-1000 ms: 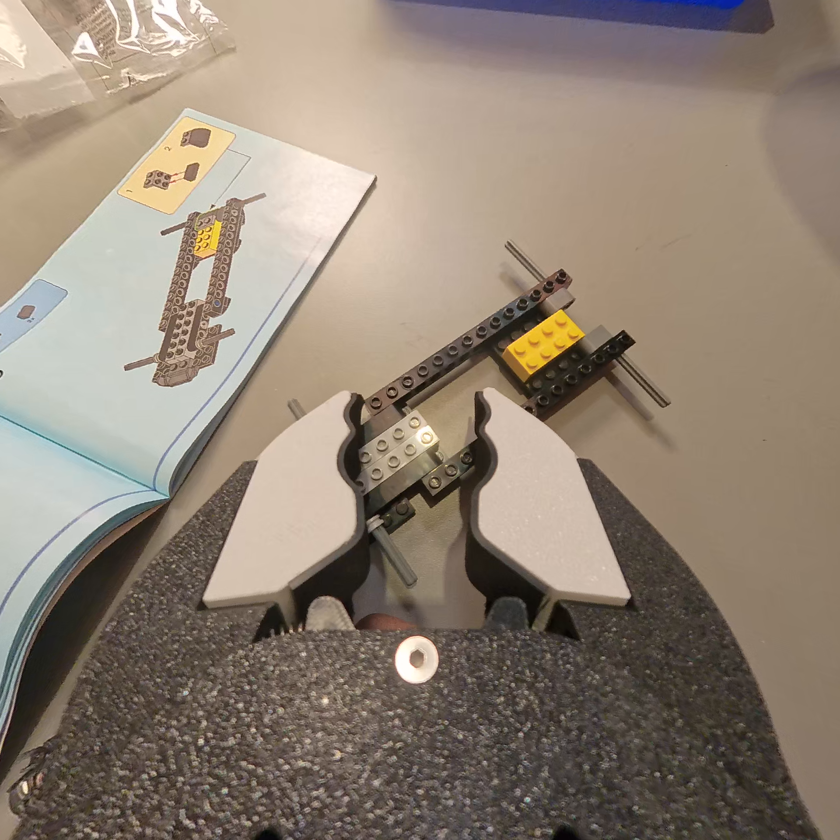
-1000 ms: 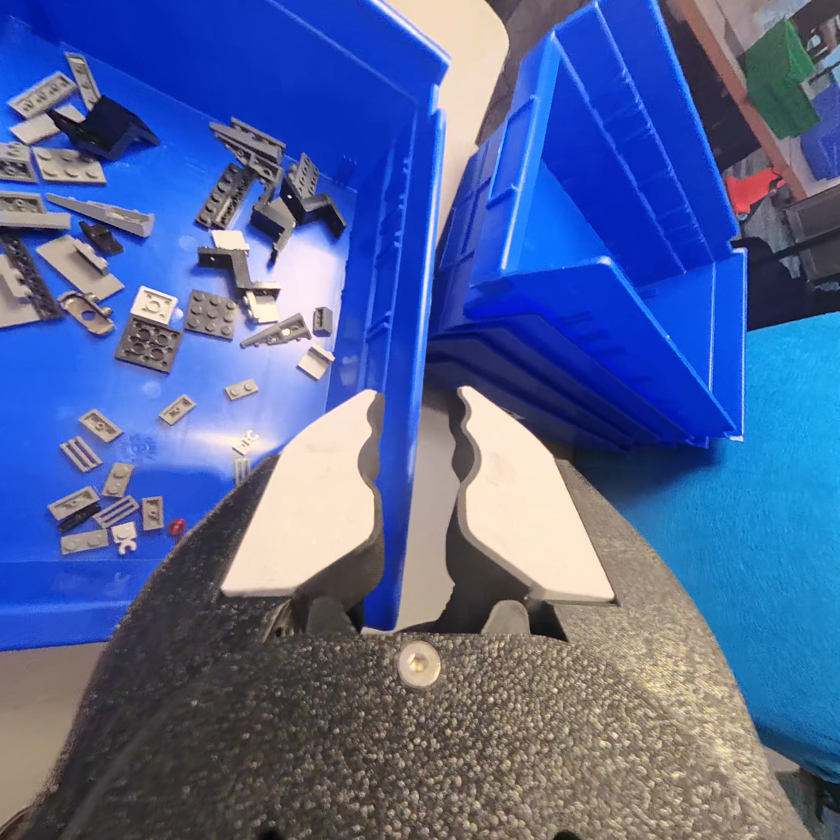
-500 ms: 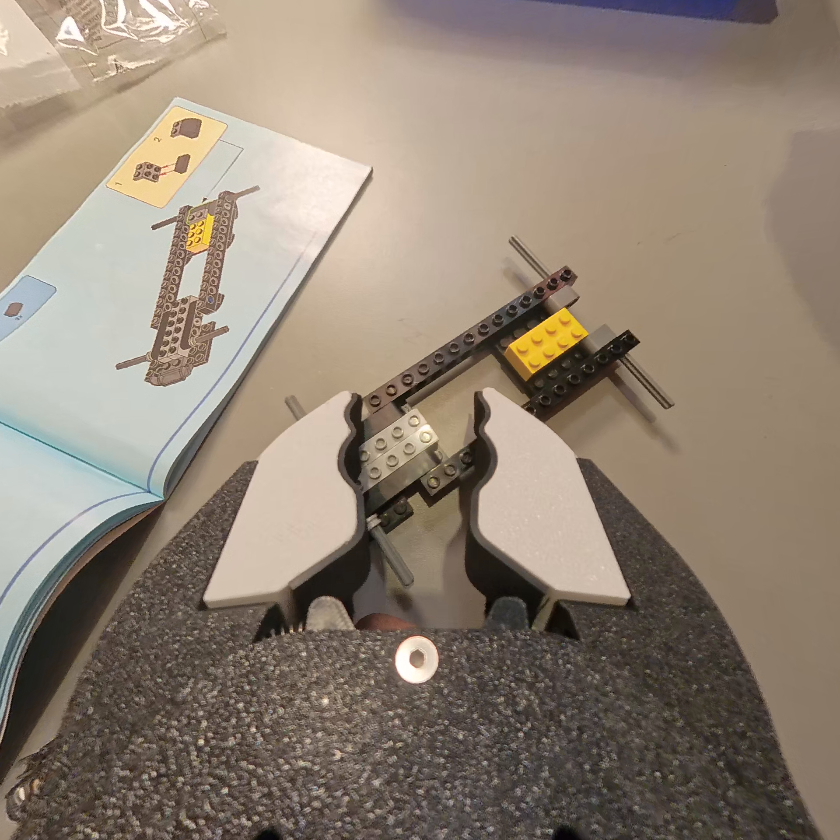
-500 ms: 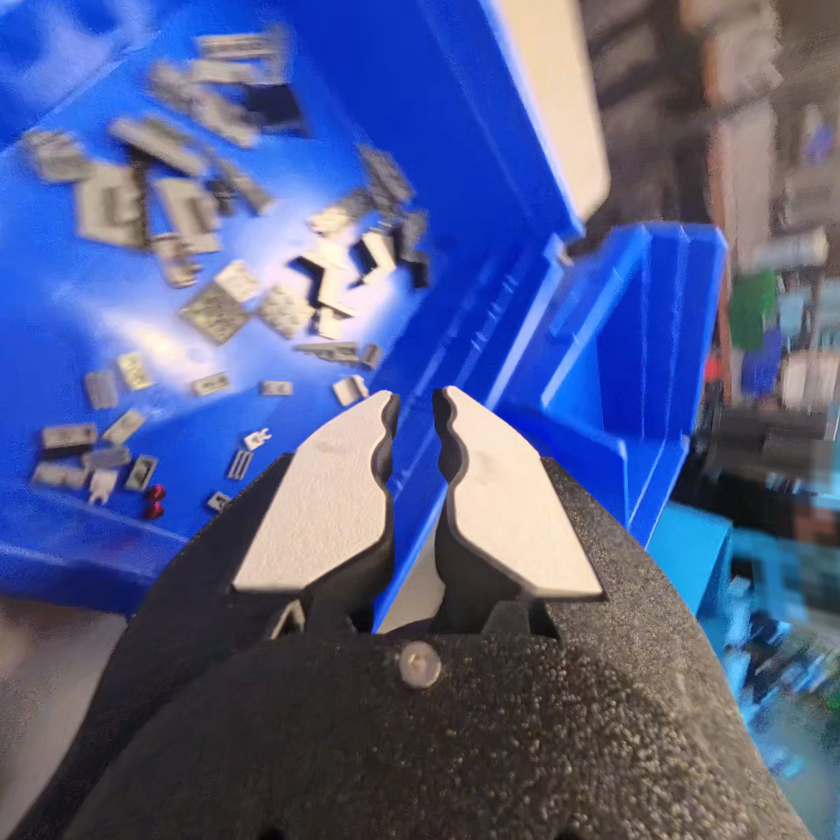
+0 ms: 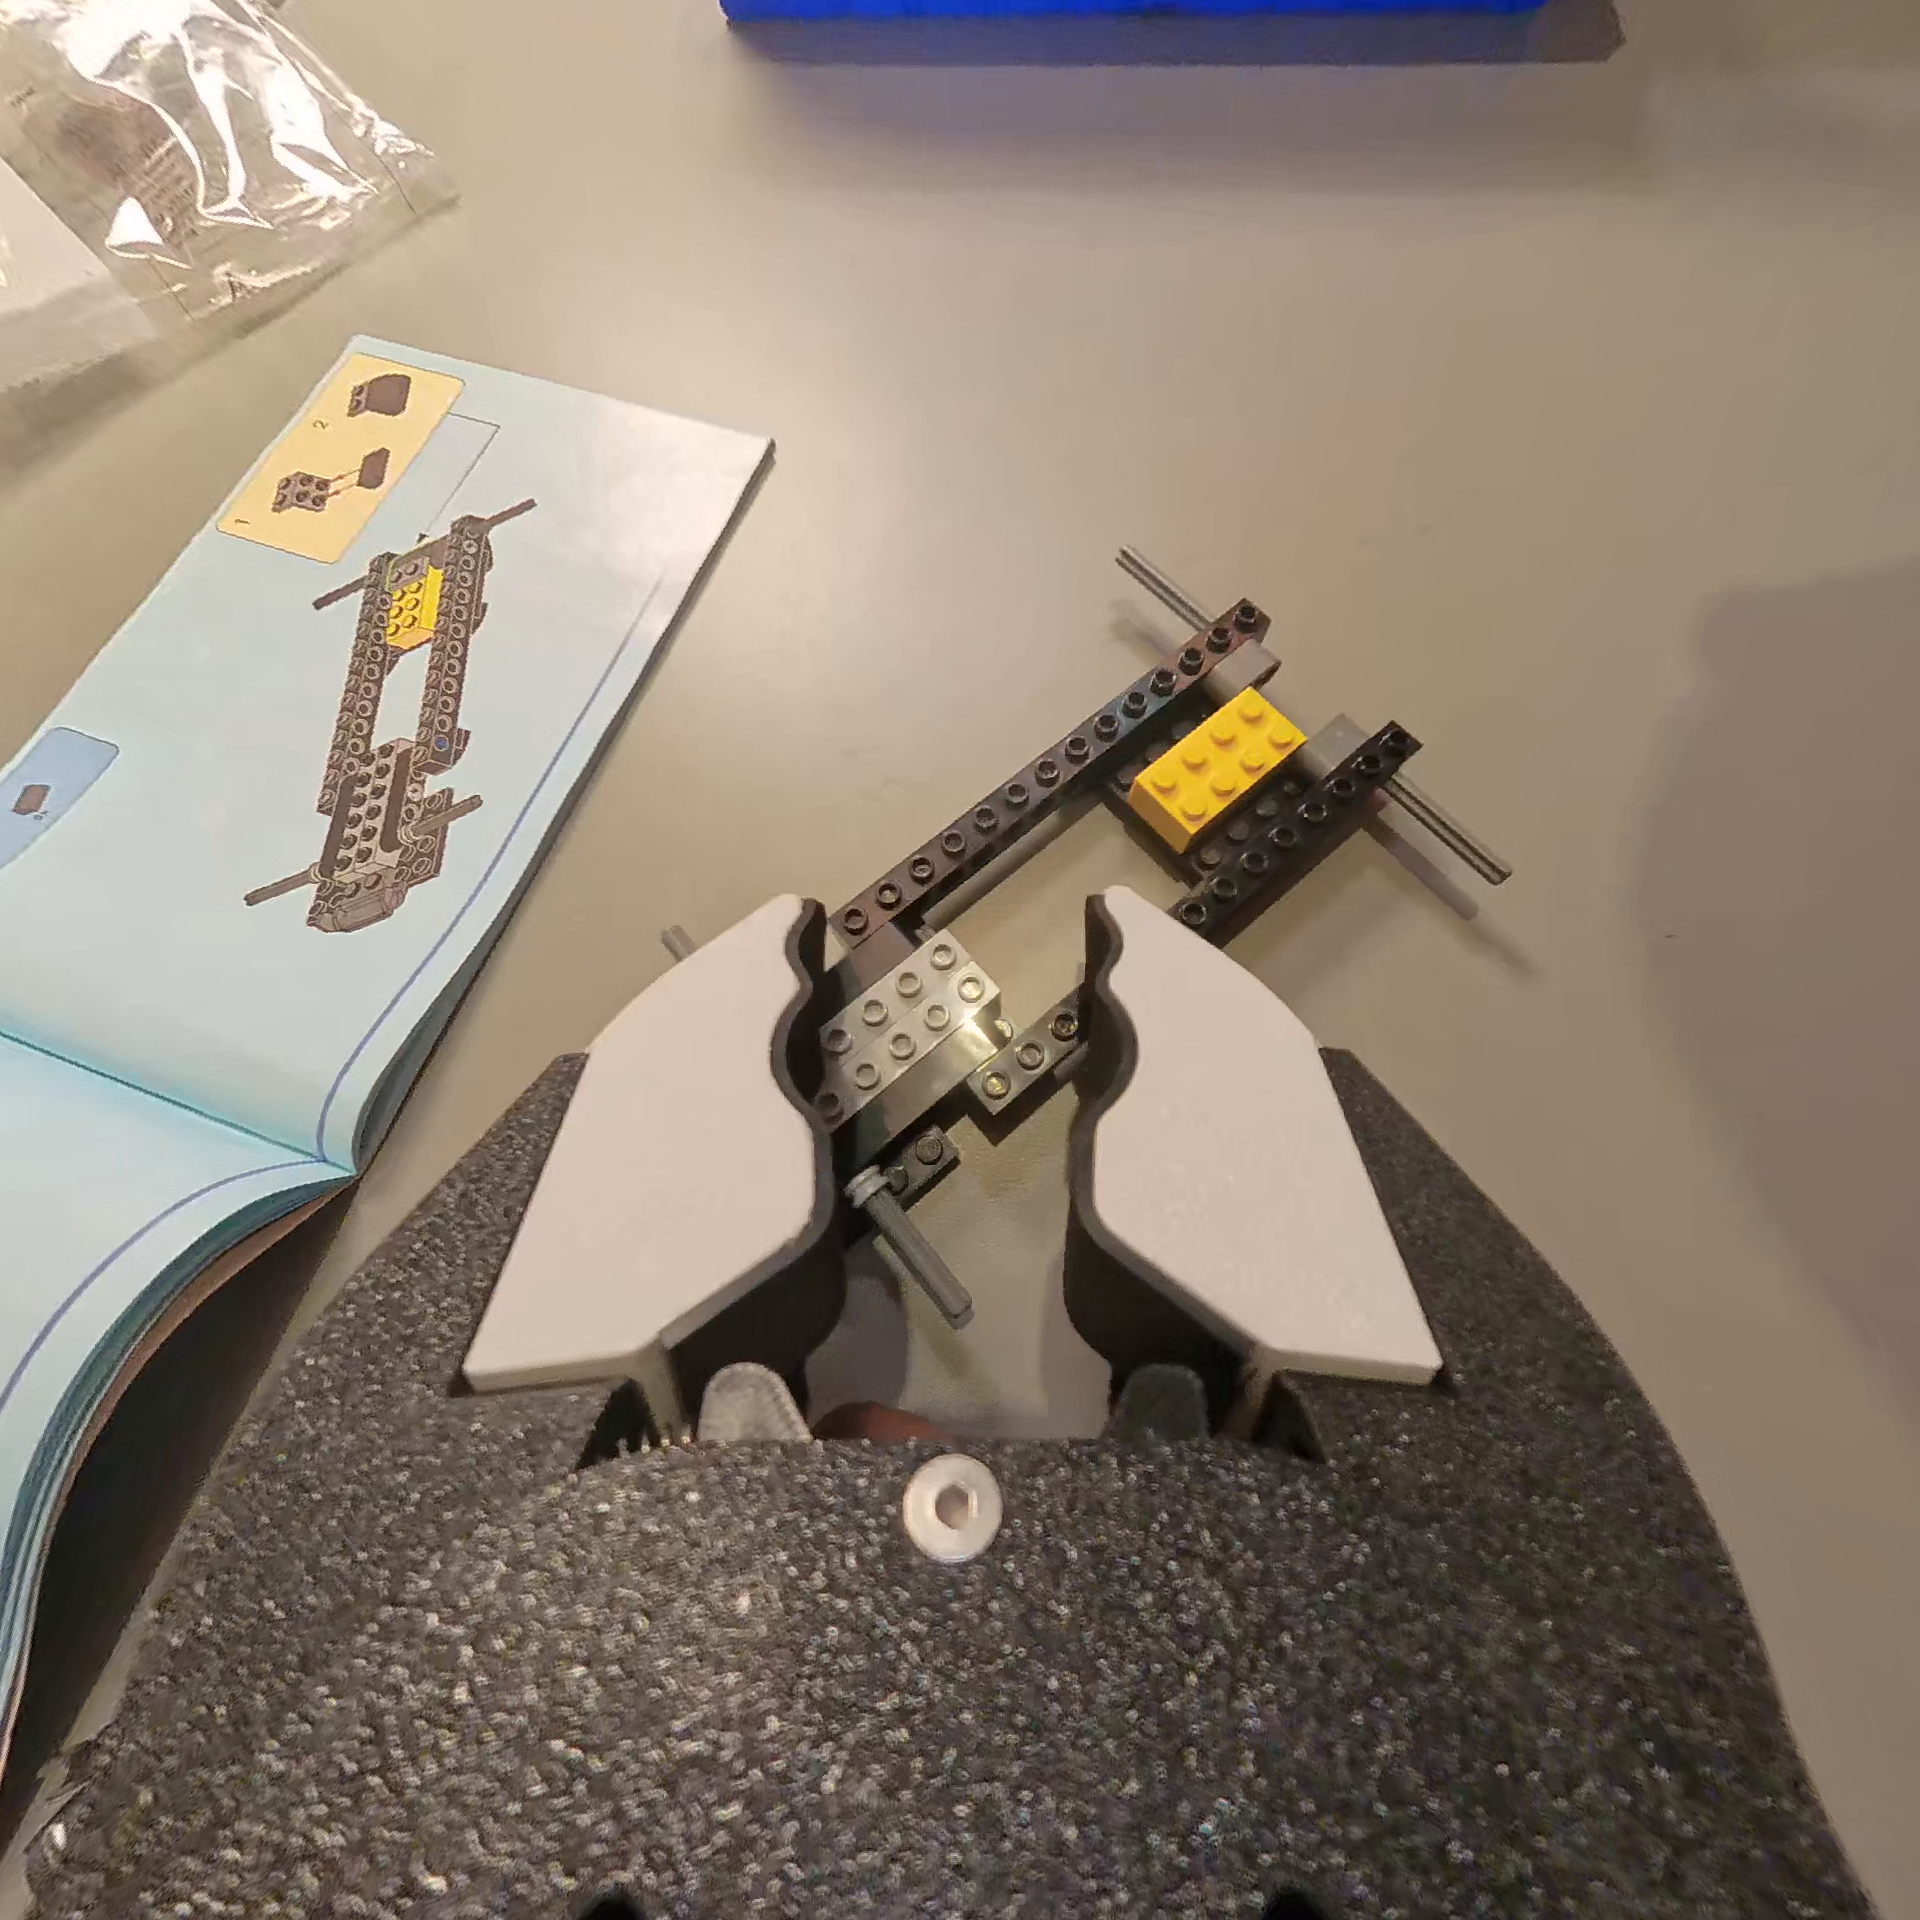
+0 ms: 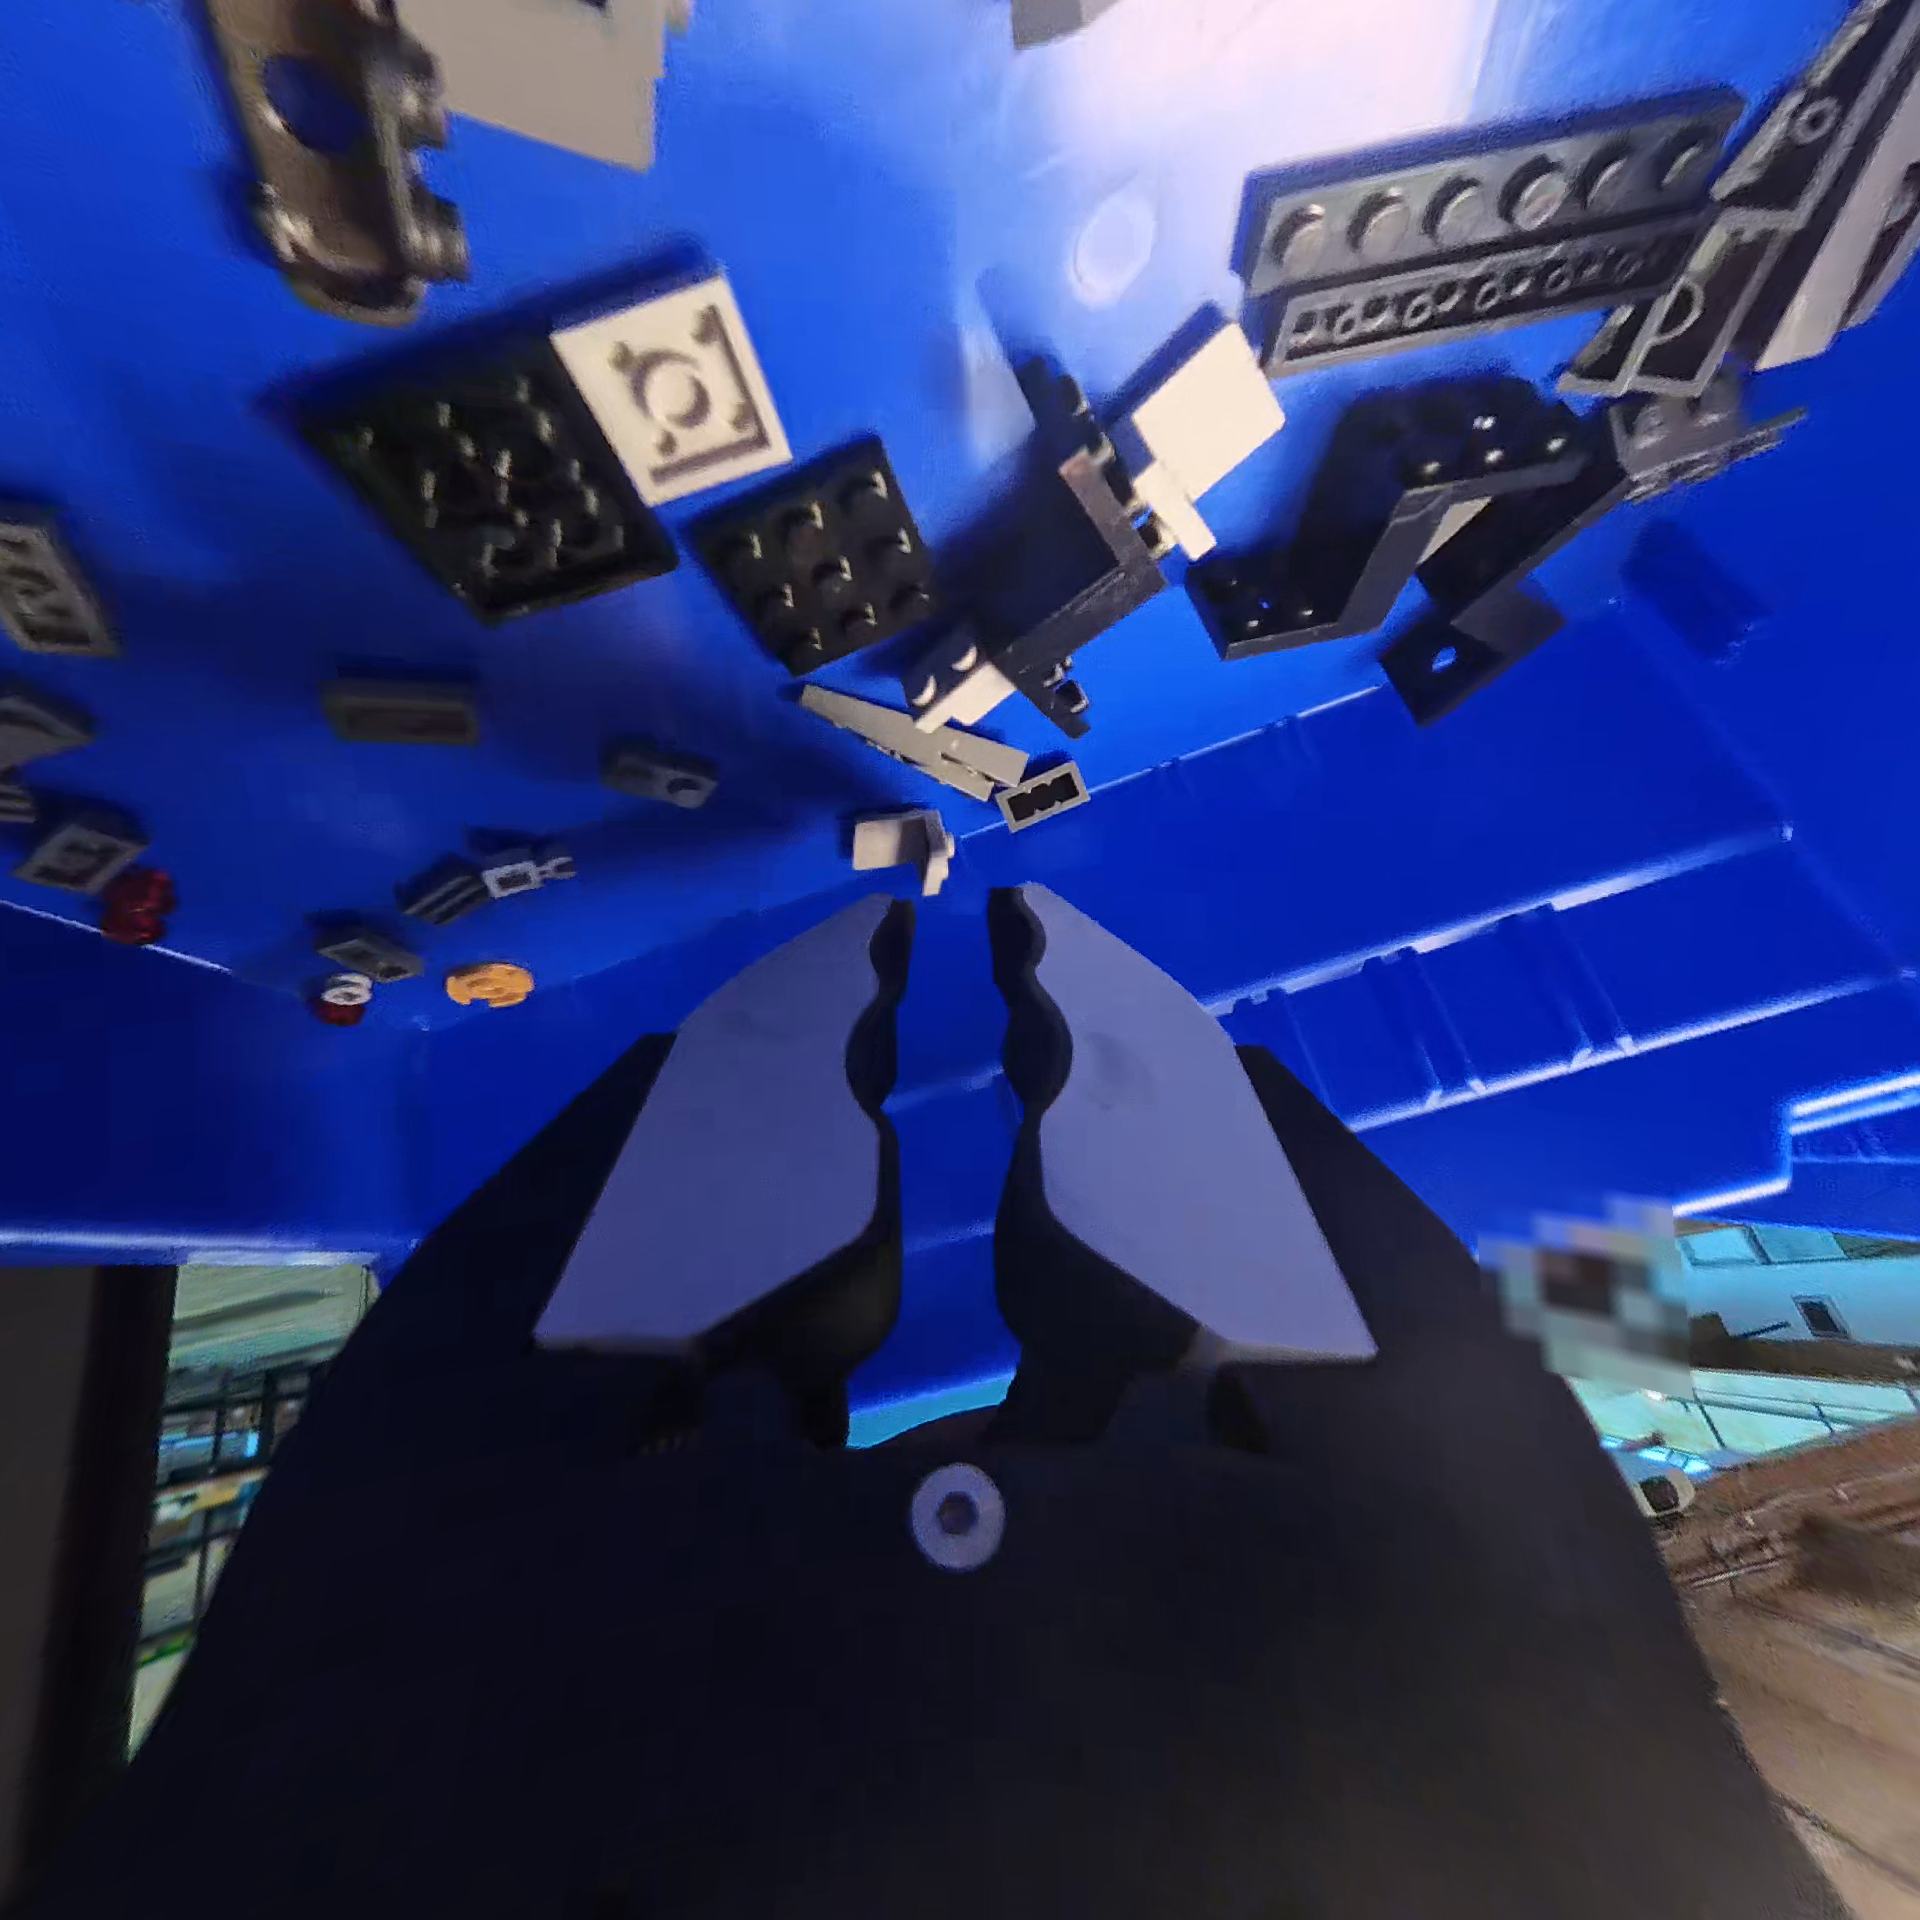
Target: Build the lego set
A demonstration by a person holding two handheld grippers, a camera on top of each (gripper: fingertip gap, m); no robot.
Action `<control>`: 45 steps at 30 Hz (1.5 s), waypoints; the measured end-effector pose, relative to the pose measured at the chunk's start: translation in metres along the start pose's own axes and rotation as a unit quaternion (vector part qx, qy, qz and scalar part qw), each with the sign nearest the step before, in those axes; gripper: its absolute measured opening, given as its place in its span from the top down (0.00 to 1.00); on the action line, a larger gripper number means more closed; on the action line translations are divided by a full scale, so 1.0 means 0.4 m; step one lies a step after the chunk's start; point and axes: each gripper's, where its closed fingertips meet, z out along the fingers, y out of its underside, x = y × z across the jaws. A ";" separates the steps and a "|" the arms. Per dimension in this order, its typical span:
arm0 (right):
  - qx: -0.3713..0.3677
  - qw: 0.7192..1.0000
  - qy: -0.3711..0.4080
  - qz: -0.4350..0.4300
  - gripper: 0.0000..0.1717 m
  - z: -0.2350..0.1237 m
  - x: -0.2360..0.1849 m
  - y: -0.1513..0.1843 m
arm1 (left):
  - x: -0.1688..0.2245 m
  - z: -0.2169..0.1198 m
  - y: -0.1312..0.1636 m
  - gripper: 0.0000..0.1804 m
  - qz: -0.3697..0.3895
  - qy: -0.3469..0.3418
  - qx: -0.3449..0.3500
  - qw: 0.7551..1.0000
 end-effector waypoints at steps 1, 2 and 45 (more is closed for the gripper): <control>-0.005 1.000 -0.003 -0.001 0.91 0.006 -0.001 -0.001 | 0.000 -0.001 0.000 0.73 -0.001 0.001 0.001 1.000; -0.007 1.000 -0.005 -0.002 0.91 0.012 -0.002 -0.003 | 0.001 -0.001 0.000 0.73 -0.002 0.001 0.000 1.000; 0.365 0.928 -0.012 -0.068 0.96 -0.489 -0.368 -0.722 | -0.058 -0.065 -0.042 0.76 -0.071 -0.084 0.096 0.989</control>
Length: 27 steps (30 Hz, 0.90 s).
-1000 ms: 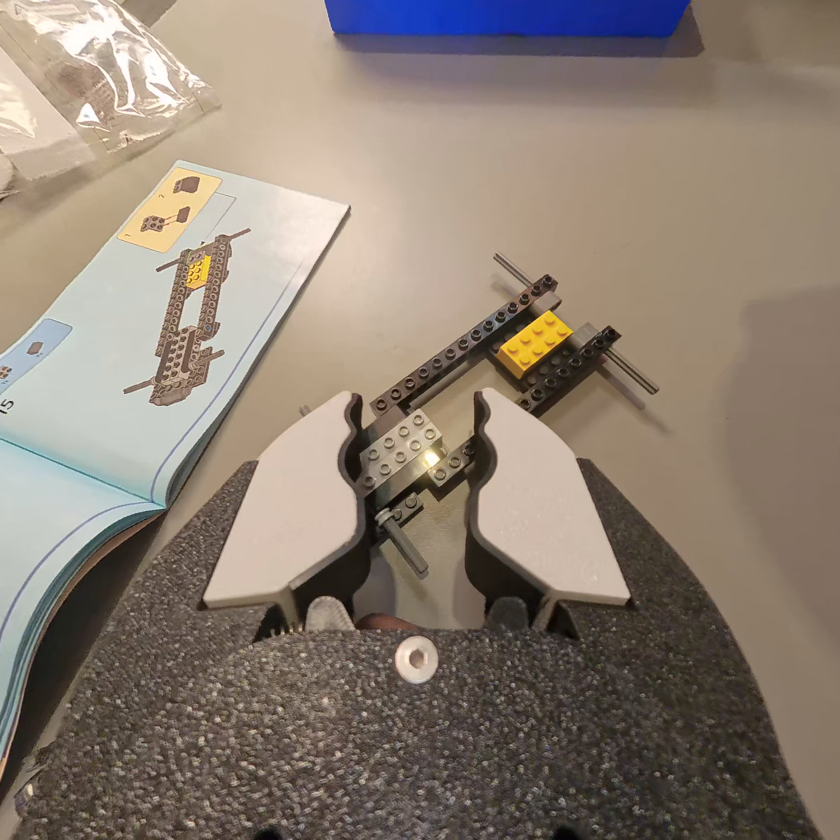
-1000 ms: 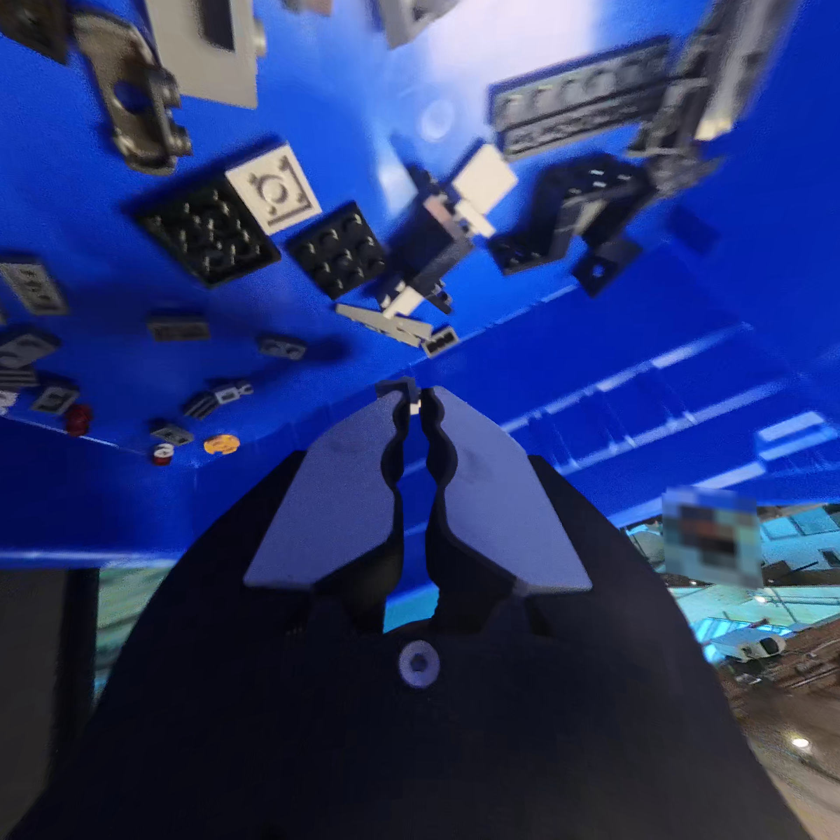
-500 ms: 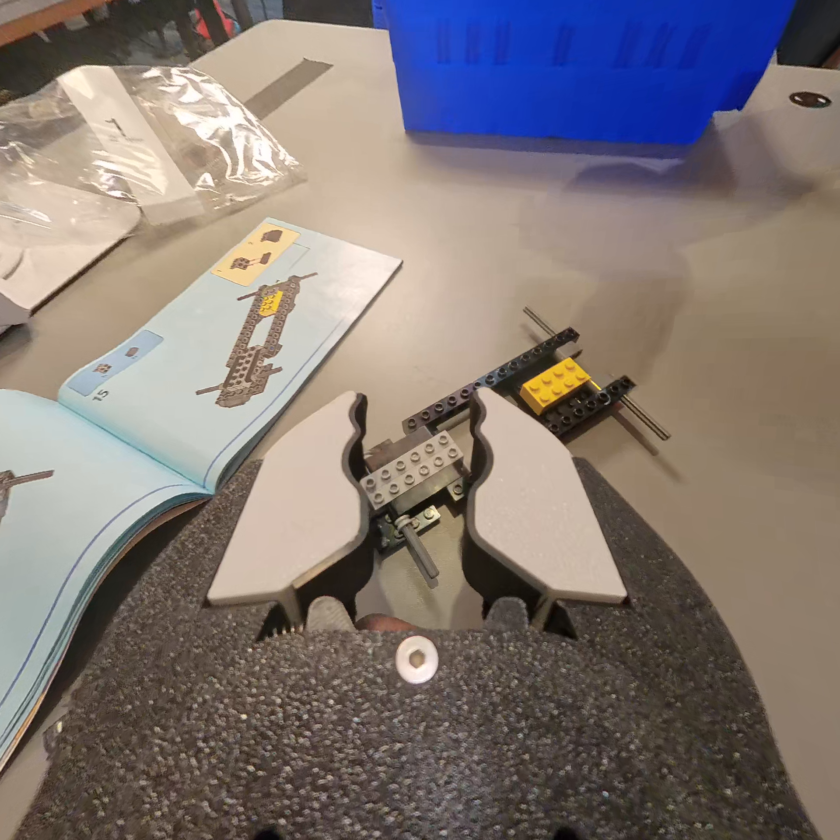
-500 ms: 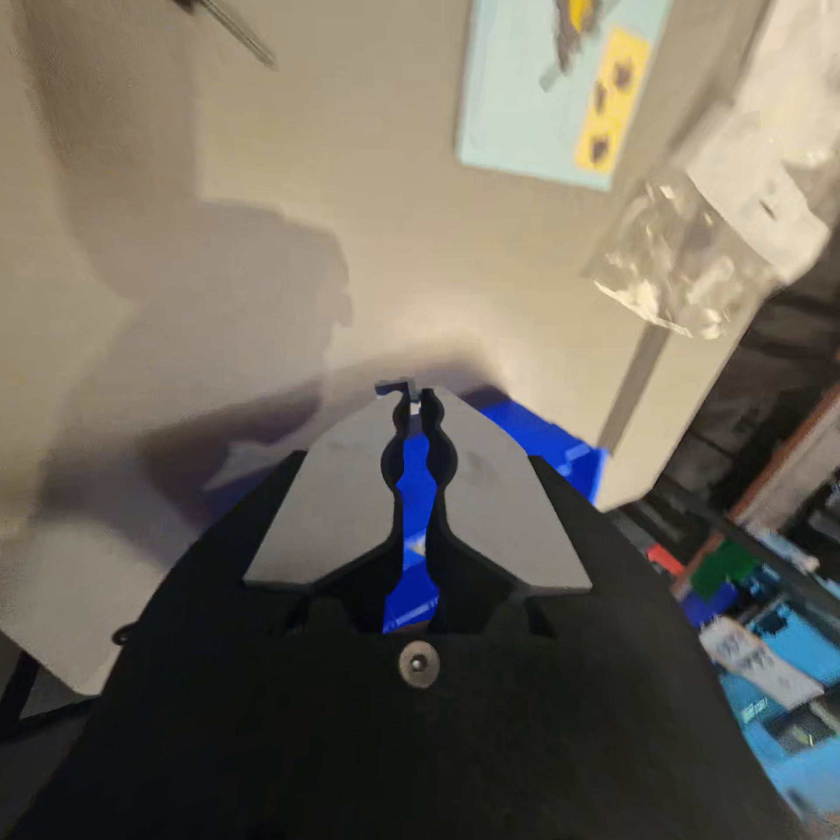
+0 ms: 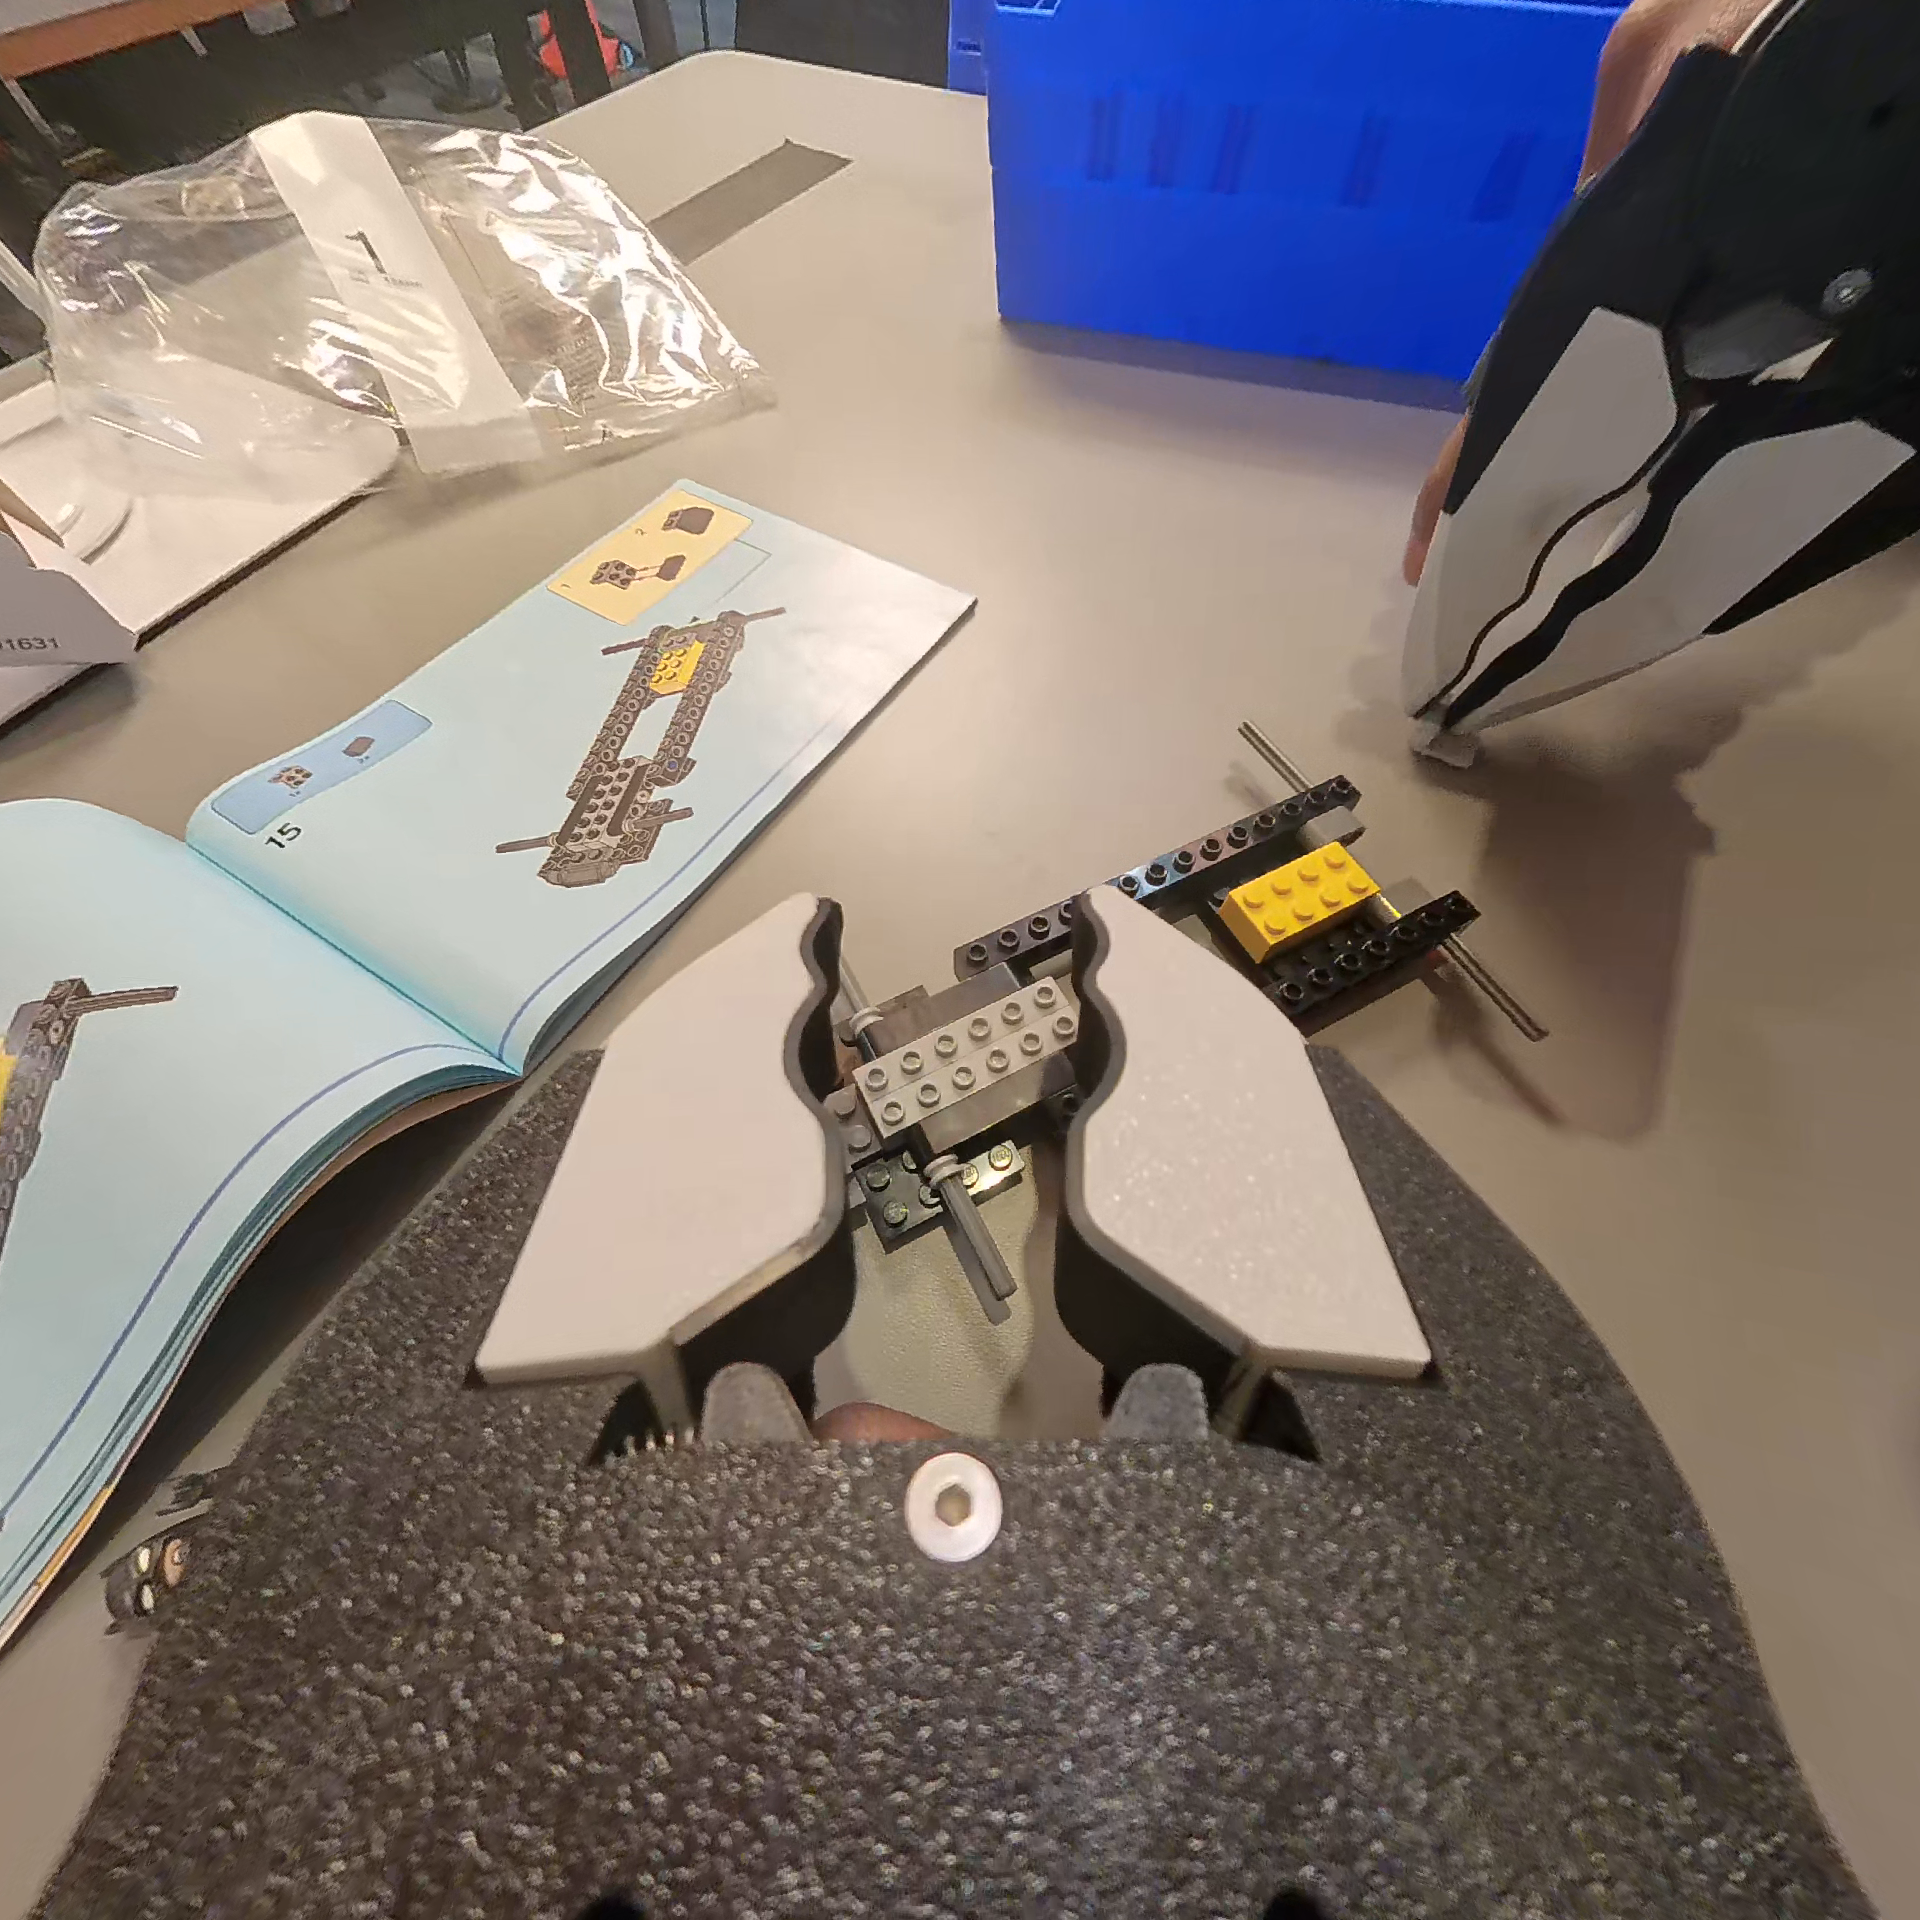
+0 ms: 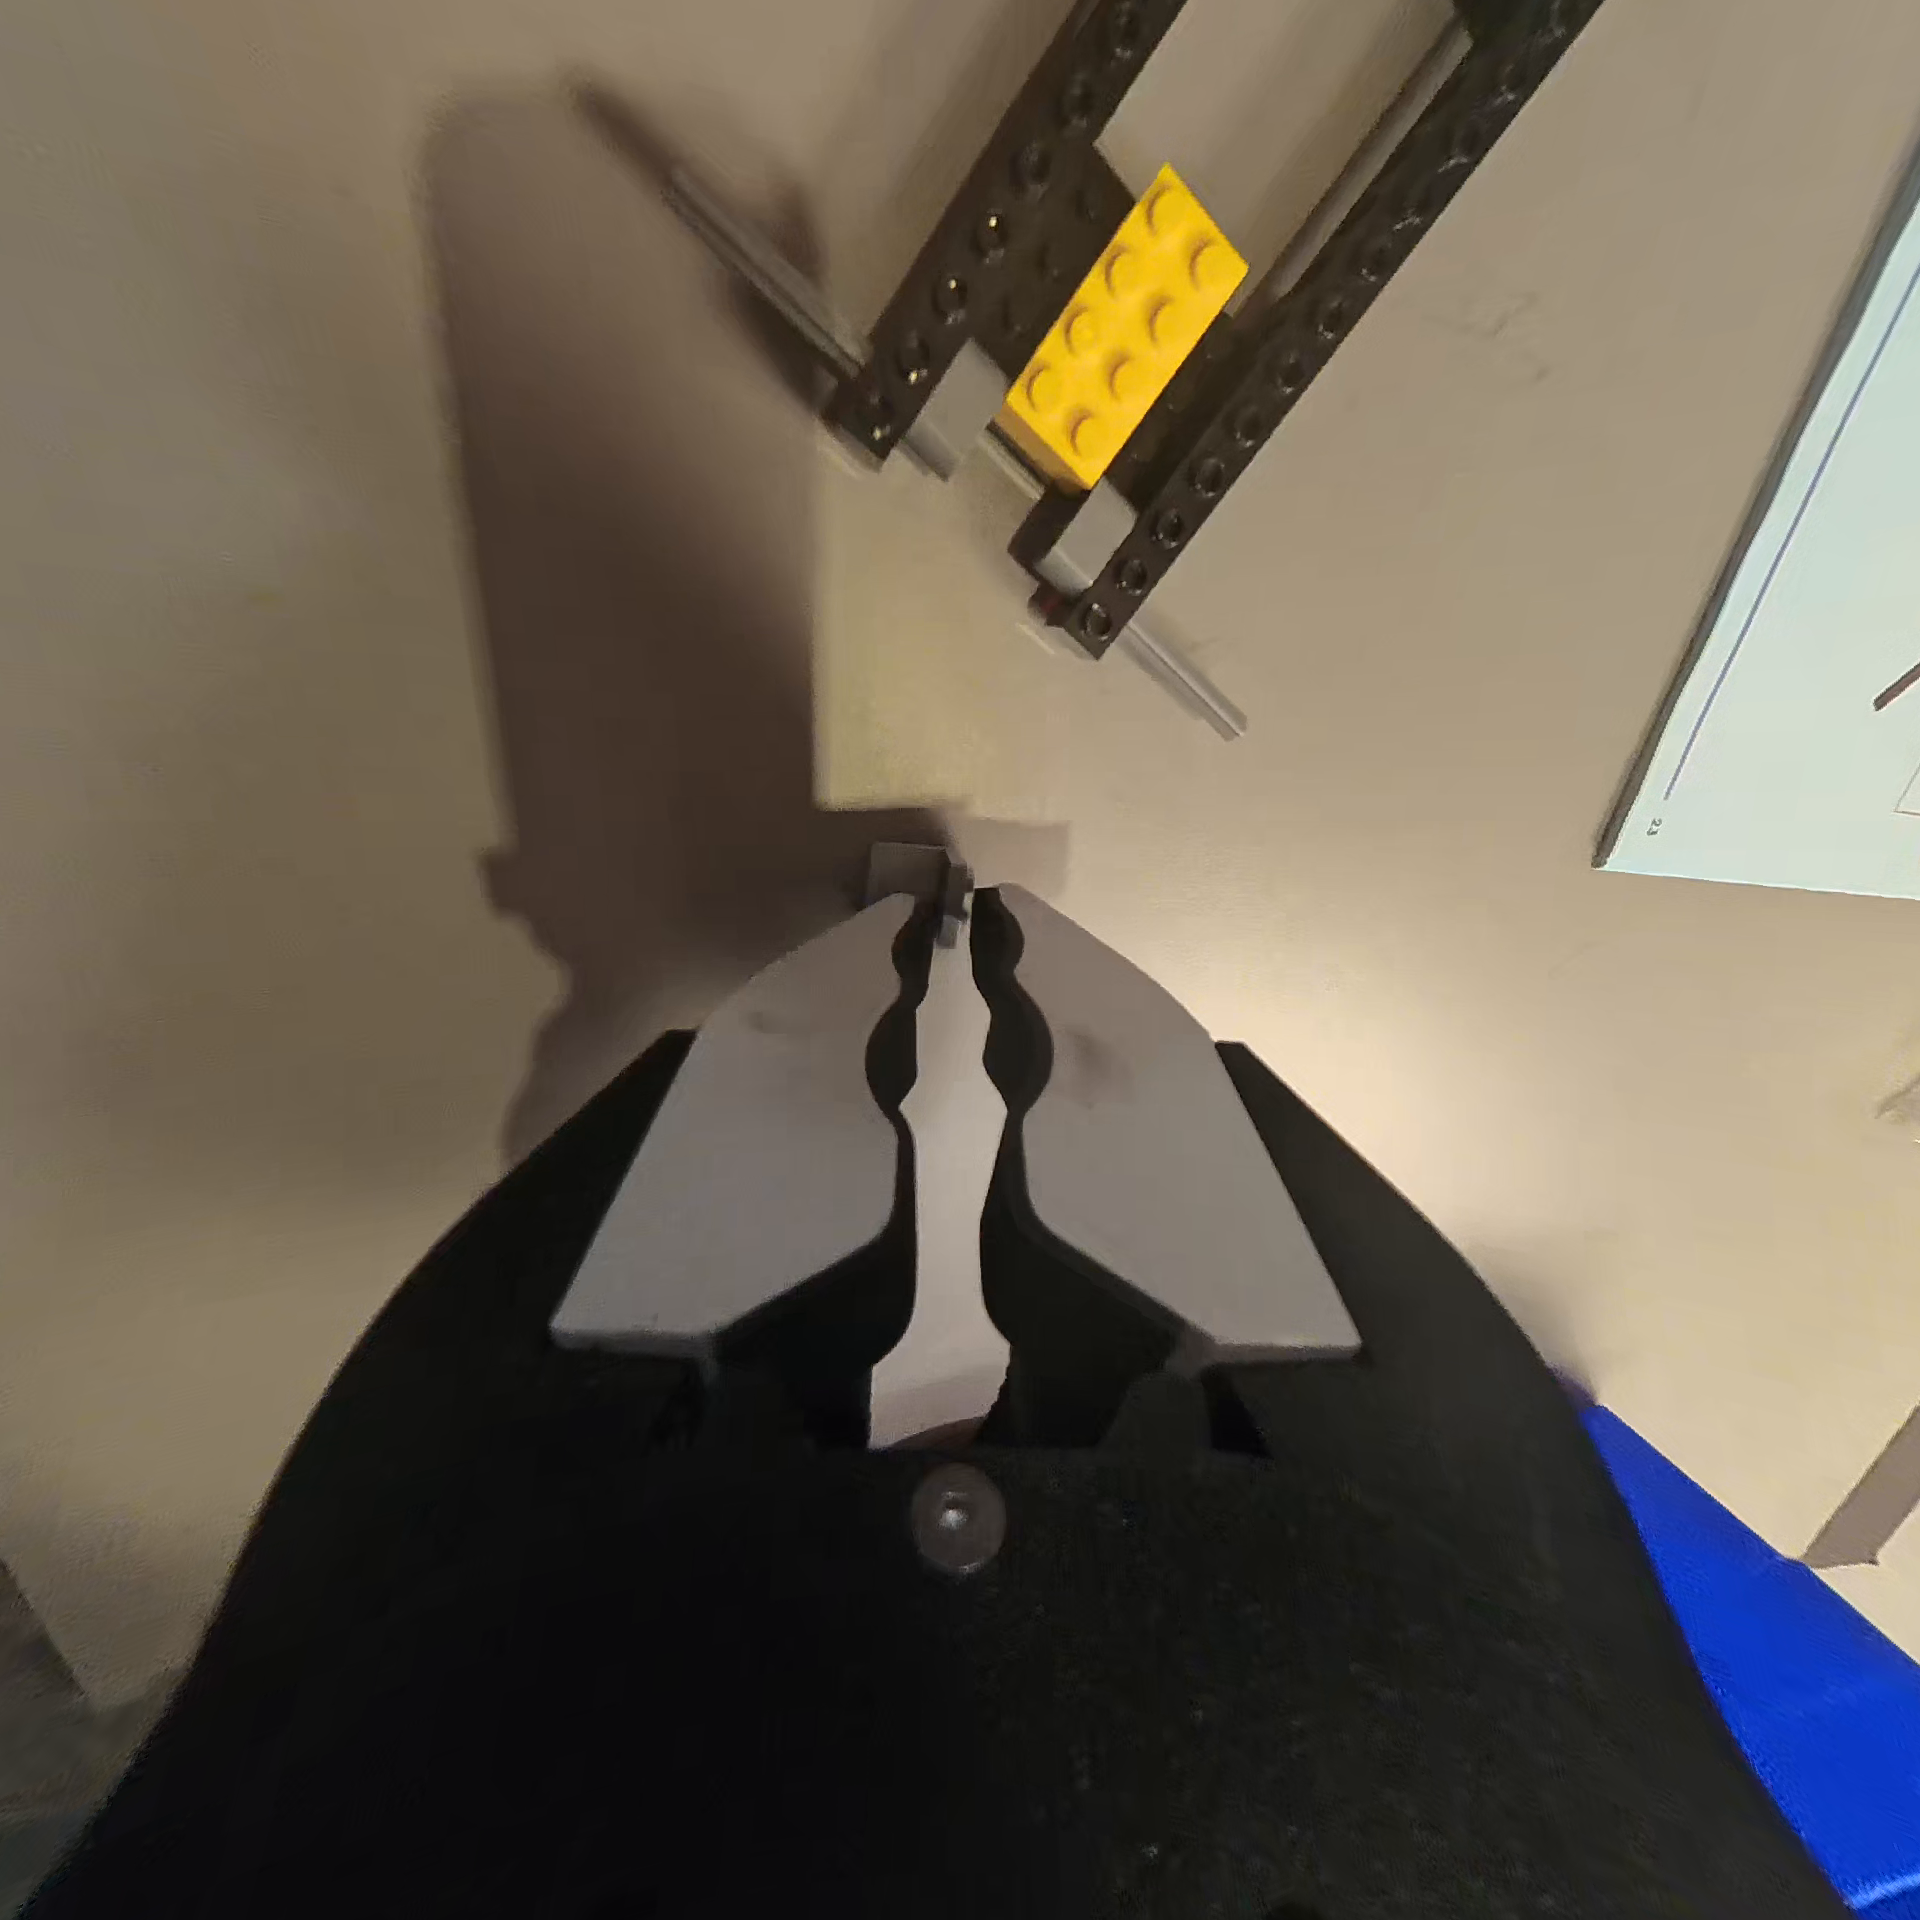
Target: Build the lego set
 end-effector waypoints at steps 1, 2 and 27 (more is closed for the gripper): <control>0.007 1.000 -0.002 0.005 0.94 0.000 -0.001 -0.002 | -0.001 0.000 0.000 0.76 -0.001 0.000 0.000 1.000; 0.012 1.000 -0.003 0.010 0.93 -0.001 -0.001 -0.002 | -0.001 0.000 0.000 0.76 -0.002 0.000 0.000 1.000; 0.334 0.874 0.068 0.345 0.84 -0.063 0.023 0.027 | 0.016 0.007 0.011 0.76 0.007 0.020 -0.017 1.000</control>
